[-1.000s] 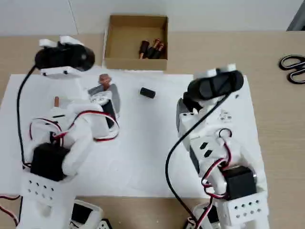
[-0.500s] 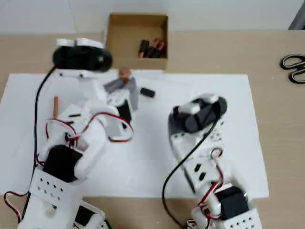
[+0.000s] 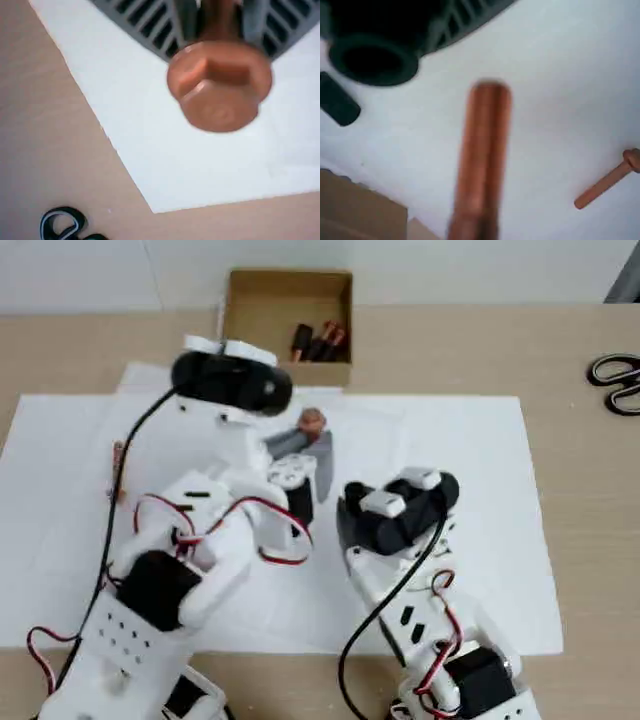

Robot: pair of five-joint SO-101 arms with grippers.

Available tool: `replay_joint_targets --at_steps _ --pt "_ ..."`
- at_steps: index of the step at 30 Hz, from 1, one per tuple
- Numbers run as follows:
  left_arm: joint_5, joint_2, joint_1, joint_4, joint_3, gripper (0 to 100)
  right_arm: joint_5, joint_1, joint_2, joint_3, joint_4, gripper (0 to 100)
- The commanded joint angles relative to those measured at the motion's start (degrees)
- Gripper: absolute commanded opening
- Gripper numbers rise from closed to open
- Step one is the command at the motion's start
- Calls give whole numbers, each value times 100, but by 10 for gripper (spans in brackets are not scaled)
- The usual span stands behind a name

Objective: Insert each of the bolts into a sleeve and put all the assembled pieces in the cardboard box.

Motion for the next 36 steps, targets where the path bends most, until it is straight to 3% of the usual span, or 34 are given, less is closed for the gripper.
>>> replay_joint_targets --at_steps 1,25,36 --pt "149 -158 26 -185 -22 6 44 -40 -92 -35 -136 4" --pt "149 -158 149 -862 409 6 53 -523 -84 -26 -101 4" --pt "167 -158 185 -255 453 6 62 -497 -101 -26 -119 4"
